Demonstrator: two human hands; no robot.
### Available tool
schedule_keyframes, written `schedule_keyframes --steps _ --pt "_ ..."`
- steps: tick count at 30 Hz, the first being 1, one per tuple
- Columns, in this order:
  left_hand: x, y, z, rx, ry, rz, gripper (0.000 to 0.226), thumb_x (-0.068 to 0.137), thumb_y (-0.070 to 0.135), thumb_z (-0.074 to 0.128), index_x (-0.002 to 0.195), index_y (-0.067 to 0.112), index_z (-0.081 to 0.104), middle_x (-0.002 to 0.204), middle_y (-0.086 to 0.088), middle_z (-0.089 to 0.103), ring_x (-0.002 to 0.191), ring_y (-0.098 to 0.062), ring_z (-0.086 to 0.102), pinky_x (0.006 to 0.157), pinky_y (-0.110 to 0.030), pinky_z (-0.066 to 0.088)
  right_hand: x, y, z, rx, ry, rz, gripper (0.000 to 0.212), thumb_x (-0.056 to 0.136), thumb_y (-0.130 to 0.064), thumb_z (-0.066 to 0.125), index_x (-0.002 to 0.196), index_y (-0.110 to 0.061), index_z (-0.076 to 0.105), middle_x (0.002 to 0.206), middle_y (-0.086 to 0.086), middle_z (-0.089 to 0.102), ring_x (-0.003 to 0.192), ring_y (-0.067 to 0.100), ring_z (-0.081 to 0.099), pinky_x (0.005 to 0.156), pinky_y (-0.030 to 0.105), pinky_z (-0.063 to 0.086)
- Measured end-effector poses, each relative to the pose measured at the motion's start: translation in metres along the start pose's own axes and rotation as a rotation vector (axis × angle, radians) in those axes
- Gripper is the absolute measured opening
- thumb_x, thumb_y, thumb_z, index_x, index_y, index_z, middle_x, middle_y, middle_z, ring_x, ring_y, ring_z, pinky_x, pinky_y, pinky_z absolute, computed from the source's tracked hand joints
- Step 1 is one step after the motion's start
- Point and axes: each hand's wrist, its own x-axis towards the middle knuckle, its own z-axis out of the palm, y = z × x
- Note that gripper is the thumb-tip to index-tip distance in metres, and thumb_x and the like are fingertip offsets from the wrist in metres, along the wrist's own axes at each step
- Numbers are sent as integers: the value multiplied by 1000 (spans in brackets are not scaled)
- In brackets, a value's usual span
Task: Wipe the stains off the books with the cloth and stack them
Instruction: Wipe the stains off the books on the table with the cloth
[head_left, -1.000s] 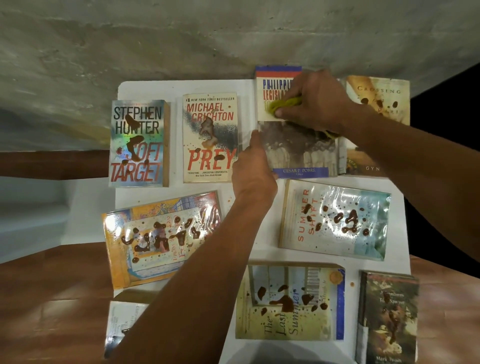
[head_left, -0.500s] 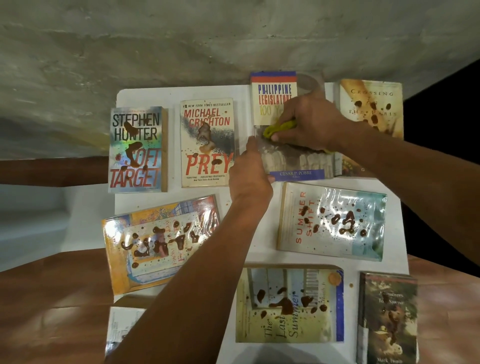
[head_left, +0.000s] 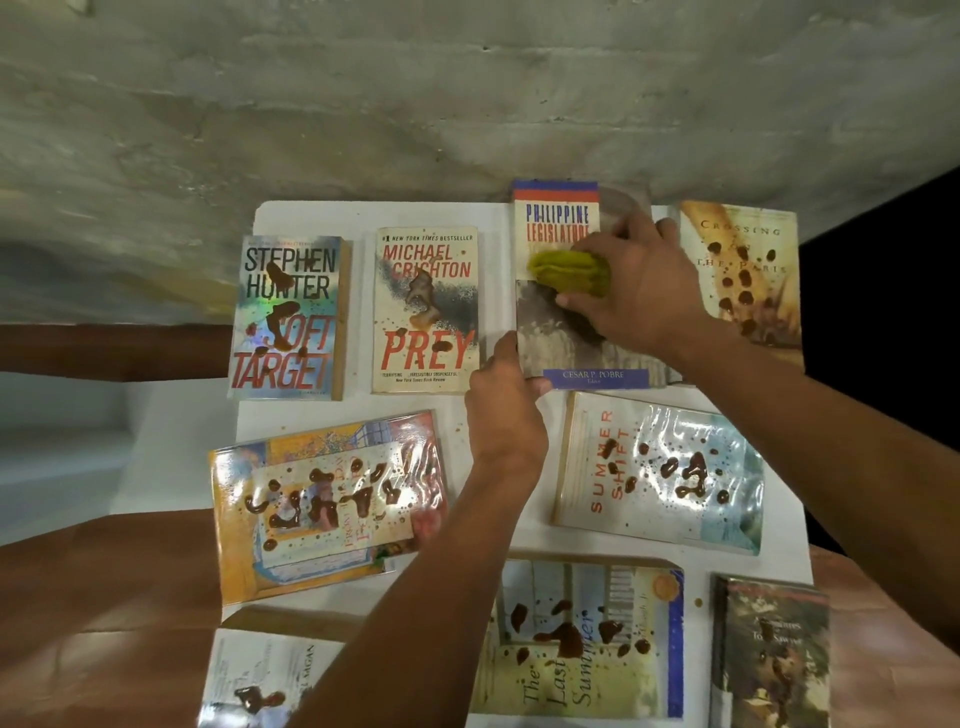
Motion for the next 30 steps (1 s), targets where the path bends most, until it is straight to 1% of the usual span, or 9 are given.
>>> schedule_keyframes --steps 4,6,8,14,18,22,25,28,30 --pt "-1 0 0 -2 -3 -6 47 95 8 66 139 13 53 114 -5 68 106 -19 66 90 -27 49 0 -1 -2 210 114 72 46 86 -38 75 125 -18 61 119 3 61 104 23 59 85 34 51" --pt "-1 -1 0 -9 -1 -10 46 95 7 66 138 13 53 113 -5 69 106 -18 66 90 -27 50 7 -3 -8 362 154 175 43 88 -36 75 123 -18 58 108 -3 60 93 14 57 73 23 47" --pt "-1 -2 1 -20 5 -11 45 95 5 66 137 14 54 110 -4 69 105 -17 67 88 -24 49 16 -4 -12 433 185 215 43 87 -37 75 121 -20 55 106 1 58 91 16 55 69 23 42" --pt "2 -5 3 -48 -17 -17 43 95 6 65 136 15 54 111 -4 68 104 -18 66 92 -30 54 33 -16 -11 363 231 -9 33 88 -22 74 113 -6 57 104 14 57 88 19 45 69 23 28" --pt "-1 -8 3 -83 -12 13 38 98 8 62 134 16 54 101 7 60 81 2 54 67 3 41 44 -27 -5 408 240 0 35 92 -23 68 115 -5 50 86 8 58 79 29 59 70 43 51" --pt "0 -9 4 -108 -12 6 35 100 10 61 134 14 54 96 10 55 63 14 46 64 8 35 50 -32 -3 384 204 -11 40 94 -27 67 121 -5 48 86 3 54 76 19 52 63 28 35" --pt "2 -9 4 -142 -22 -15 33 101 9 59 133 14 54 92 11 54 66 26 50 62 6 35 54 -28 2 325 156 -47 36 93 -28 69 117 -9 49 90 0 55 78 17 49 63 27 29" --pt "2 -9 3 -119 -15 -3 34 99 10 62 132 16 54 94 10 55 72 5 54 62 -2 43 60 -26 4 325 93 -88 33 94 -25 67 116 -10 47 95 0 55 82 18 50 65 27 28" --pt "2 -10 4 -107 -8 1 37 98 10 63 133 16 53 95 9 56 75 3 51 66 -6 46 64 -26 2 312 72 -115 33 95 -22 65 119 -8 47 96 0 53 82 18 49 64 26 25"
